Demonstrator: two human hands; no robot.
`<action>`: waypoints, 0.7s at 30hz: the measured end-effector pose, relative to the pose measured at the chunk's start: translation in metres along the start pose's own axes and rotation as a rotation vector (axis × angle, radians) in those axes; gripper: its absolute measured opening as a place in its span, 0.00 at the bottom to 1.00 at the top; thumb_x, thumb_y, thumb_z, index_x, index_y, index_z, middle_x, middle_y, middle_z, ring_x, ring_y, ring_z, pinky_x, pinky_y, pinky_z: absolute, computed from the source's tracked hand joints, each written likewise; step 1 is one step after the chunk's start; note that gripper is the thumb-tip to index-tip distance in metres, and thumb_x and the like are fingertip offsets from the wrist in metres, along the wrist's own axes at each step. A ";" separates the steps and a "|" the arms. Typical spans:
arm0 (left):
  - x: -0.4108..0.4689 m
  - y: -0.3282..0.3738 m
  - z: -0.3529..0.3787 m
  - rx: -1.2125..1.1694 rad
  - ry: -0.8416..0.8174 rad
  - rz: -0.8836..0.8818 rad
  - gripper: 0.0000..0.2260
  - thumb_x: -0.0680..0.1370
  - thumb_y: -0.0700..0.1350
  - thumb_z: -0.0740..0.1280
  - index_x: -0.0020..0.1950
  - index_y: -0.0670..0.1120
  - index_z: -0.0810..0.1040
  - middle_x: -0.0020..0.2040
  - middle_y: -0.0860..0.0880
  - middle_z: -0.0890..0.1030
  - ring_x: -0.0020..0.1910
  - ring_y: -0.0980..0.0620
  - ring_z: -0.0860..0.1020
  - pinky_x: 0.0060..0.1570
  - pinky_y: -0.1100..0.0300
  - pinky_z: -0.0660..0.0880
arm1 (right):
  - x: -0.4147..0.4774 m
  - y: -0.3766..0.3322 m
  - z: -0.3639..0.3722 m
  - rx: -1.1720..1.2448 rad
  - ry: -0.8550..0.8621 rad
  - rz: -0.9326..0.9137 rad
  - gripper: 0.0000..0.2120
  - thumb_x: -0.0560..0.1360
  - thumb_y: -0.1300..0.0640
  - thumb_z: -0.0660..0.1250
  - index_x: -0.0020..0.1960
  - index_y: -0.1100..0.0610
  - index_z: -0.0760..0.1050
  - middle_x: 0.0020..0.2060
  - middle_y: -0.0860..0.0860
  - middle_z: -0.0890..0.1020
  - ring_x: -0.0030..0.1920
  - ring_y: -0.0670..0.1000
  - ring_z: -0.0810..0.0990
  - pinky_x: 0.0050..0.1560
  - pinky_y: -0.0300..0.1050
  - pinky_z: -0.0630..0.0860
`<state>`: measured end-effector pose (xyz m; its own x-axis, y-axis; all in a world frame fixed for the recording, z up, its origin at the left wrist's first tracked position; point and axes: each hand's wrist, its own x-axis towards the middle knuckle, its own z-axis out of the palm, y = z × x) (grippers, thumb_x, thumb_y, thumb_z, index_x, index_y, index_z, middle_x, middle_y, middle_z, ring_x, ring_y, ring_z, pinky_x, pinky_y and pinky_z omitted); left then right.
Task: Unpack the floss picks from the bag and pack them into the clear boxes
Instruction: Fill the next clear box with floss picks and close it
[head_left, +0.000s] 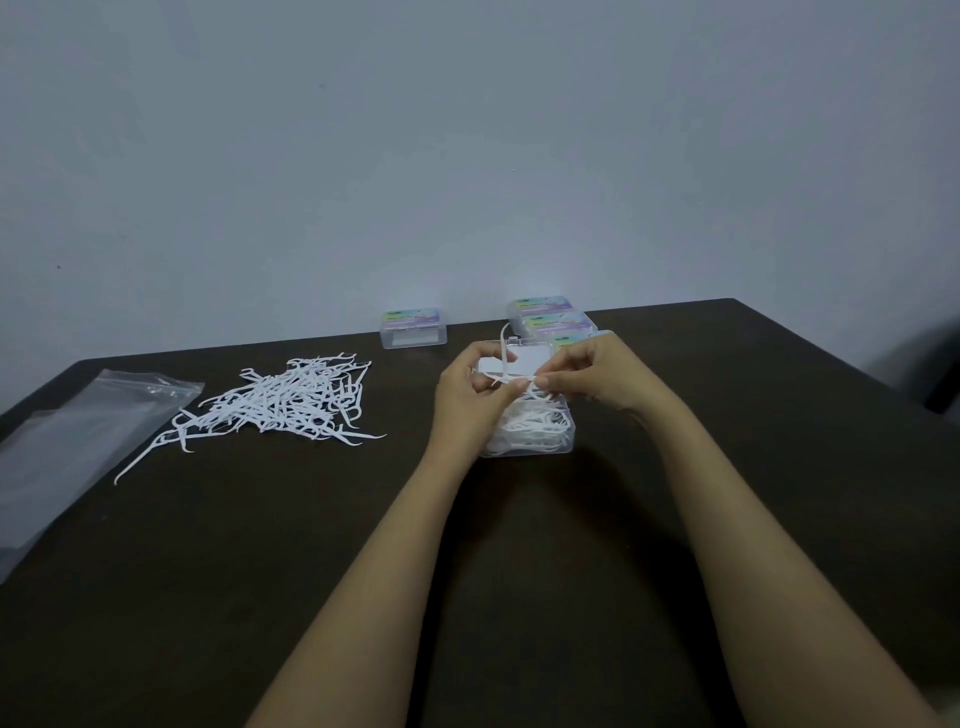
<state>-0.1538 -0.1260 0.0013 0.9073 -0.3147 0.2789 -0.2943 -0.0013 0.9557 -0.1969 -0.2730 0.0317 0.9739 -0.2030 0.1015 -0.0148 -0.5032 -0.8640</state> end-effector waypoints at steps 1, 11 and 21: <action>0.000 -0.001 -0.001 0.051 -0.004 0.016 0.12 0.70 0.36 0.72 0.42 0.52 0.75 0.40 0.40 0.83 0.39 0.49 0.82 0.42 0.53 0.79 | 0.000 0.000 0.000 -0.007 -0.009 0.002 0.06 0.71 0.61 0.71 0.47 0.61 0.81 0.36 0.51 0.81 0.35 0.45 0.77 0.34 0.32 0.71; 0.004 0.002 -0.015 0.427 -0.111 0.147 0.09 0.71 0.40 0.72 0.51 0.45 0.83 0.41 0.55 0.79 0.37 0.63 0.75 0.40 0.73 0.72 | -0.003 -0.001 0.003 -0.119 -0.047 0.000 0.07 0.70 0.62 0.72 0.48 0.61 0.81 0.39 0.53 0.82 0.37 0.44 0.77 0.35 0.29 0.72; 0.006 0.004 -0.033 0.439 -0.114 0.133 0.09 0.75 0.42 0.69 0.54 0.45 0.82 0.47 0.51 0.82 0.41 0.63 0.77 0.48 0.67 0.74 | -0.002 -0.002 0.003 -0.093 0.073 -0.021 0.07 0.71 0.59 0.71 0.49 0.60 0.81 0.44 0.55 0.83 0.42 0.47 0.79 0.49 0.43 0.76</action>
<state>-0.1400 -0.0970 0.0099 0.8214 -0.4418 0.3608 -0.5275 -0.3476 0.7752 -0.1982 -0.2694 0.0313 0.9551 -0.2507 0.1579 -0.0187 -0.5828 -0.8124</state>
